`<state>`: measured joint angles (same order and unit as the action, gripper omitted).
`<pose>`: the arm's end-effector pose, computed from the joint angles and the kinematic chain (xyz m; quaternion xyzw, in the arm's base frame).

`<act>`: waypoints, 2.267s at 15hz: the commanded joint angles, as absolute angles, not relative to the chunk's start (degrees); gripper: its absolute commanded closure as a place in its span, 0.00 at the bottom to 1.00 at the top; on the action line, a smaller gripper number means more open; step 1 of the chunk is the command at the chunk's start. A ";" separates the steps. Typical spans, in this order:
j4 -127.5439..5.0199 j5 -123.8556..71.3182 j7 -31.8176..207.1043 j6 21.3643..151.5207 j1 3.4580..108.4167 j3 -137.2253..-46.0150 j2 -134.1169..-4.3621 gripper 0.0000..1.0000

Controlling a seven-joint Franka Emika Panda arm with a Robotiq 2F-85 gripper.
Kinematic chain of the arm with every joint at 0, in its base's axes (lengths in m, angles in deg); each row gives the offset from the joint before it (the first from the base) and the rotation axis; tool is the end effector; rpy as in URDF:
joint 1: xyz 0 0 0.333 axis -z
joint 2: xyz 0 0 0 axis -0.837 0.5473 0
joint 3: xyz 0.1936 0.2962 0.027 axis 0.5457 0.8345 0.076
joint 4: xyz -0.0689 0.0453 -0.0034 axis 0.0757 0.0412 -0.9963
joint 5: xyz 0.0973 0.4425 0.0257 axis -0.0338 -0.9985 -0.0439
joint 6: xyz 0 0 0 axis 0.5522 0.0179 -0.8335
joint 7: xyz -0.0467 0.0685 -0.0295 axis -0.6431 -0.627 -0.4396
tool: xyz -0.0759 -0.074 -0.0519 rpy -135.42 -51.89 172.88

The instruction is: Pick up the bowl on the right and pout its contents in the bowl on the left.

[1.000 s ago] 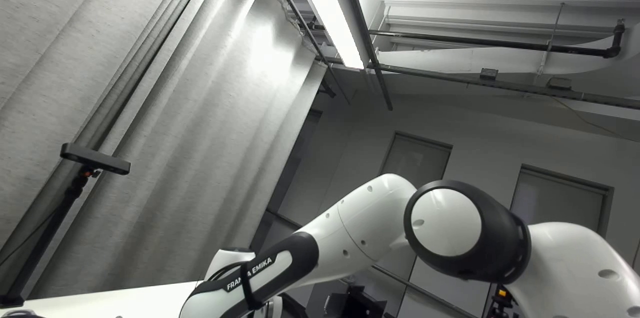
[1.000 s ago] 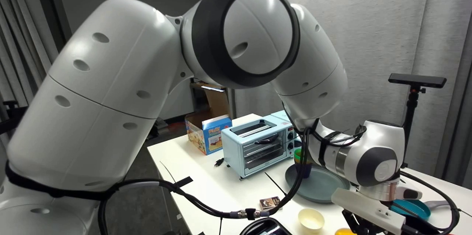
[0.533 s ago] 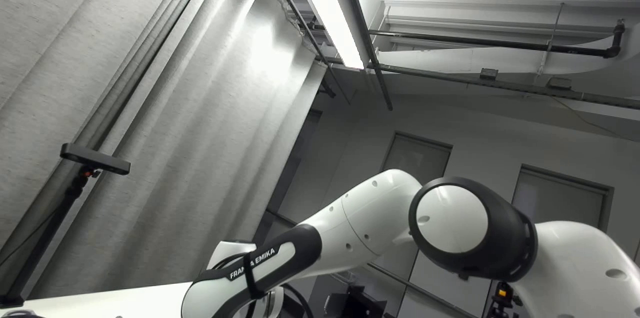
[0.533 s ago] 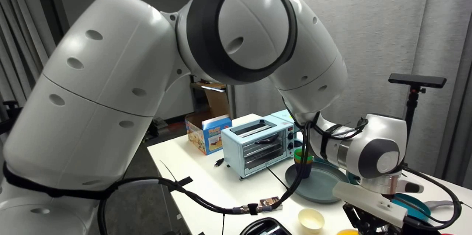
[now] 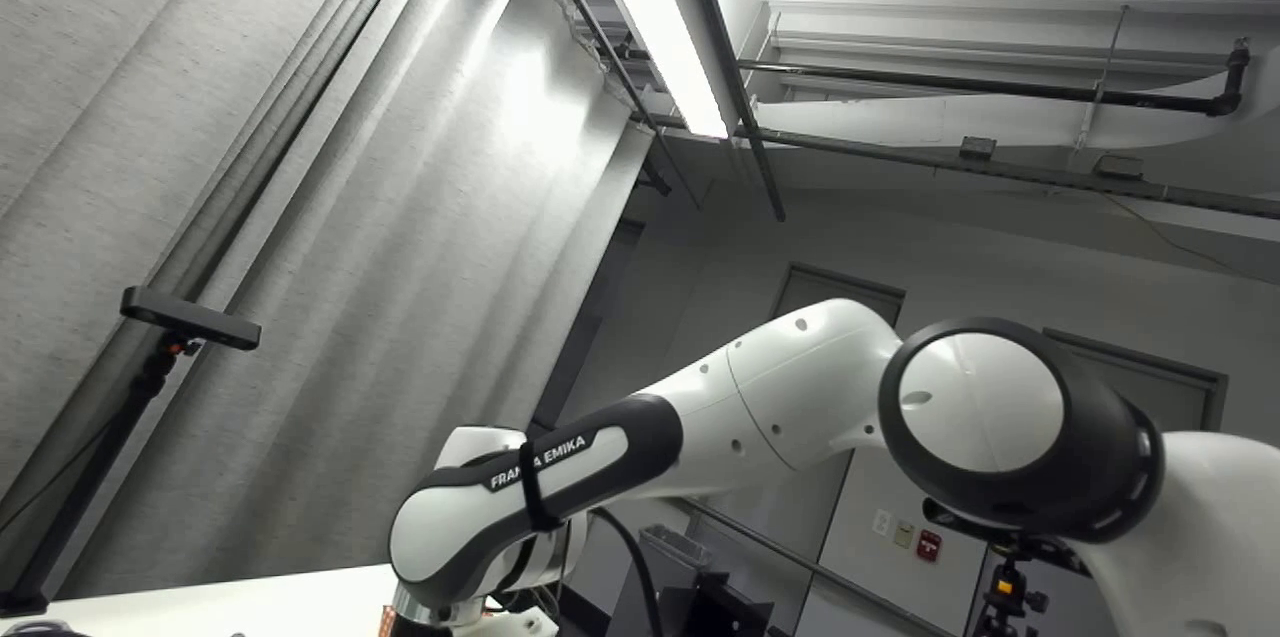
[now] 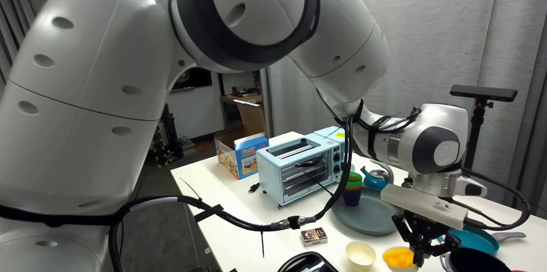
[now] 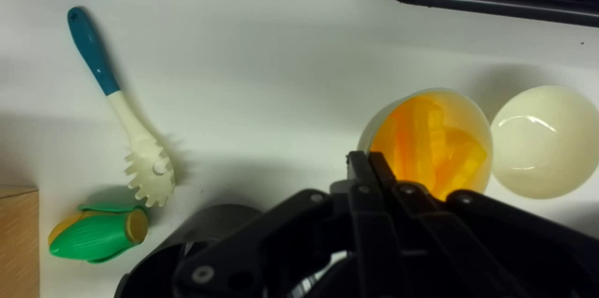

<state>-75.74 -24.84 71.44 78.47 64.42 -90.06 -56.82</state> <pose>0.6711 -0.1205 0.2116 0.9952 0.0408 -0.0857 0.0232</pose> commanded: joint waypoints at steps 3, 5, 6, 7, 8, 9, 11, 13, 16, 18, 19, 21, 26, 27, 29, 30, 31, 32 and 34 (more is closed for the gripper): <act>-75.25 -21.56 74.21 72.40 61.31 -90.74 -60.94 0.99; -74.02 -19.64 75.54 70.32 59.90 -90.74 -61.07 0.99; -73.27 -18.62 76.12 69.25 59.24 -90.69 -60.93 0.99; -72.53 -17.63 76.68 68.17 58.60 -90.65 -60.74 0.99; -71.80 -16.69 77.17 67.20 58.00 -90.58 -60.56 0.99; -71.06 -15.87 77.57 66.29 57.39 -90.46 -60.32 0.99; -69.82 -14.52 78.01 64.76 56.32 -90.18 -59.95 0.99; -68.66 -13.35 78.31 63.27 55.36 -90.03 -59.57 0.99; -67.46 -12.39 78.38 61.58 54.37 -89.81 -58.96 0.99; -66.87 -11.53 78.80 60.78 53.67 -89.77 -58.31 0.99; -66.67 -11.02 79.43 60.51 53.29 -89.86 -57.89 0.99; -66.39 -10.70 80.31 60.68 52.84 -89.80 -57.08 0.99; -65.42 -10.37 82.75 60.18 51.53 -89.94 -55.02 0.99; -65.06 -10.17 83.40 59.92 51.22 -90.05 -54.59 0.99; -64.41 -9.78 84.10 59.39 50.79 -90.05 -53.73 0.99; -63.94 -9.48 84.56 58.79 50.47 -90.07 -53.22 0.99; -63.51 -8.91 85.41 57.95 49.98 -90.23 -52.75 0.99; -63.06 -8.33 86.27 57.17 49.55 -90.36 -52.30 0.99; -62.01 -6.93 87.83 55.00 48.60 -90.44 -51.30 0.99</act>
<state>-65.66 -9.59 84.88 59.56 50.42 -89.90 -53.58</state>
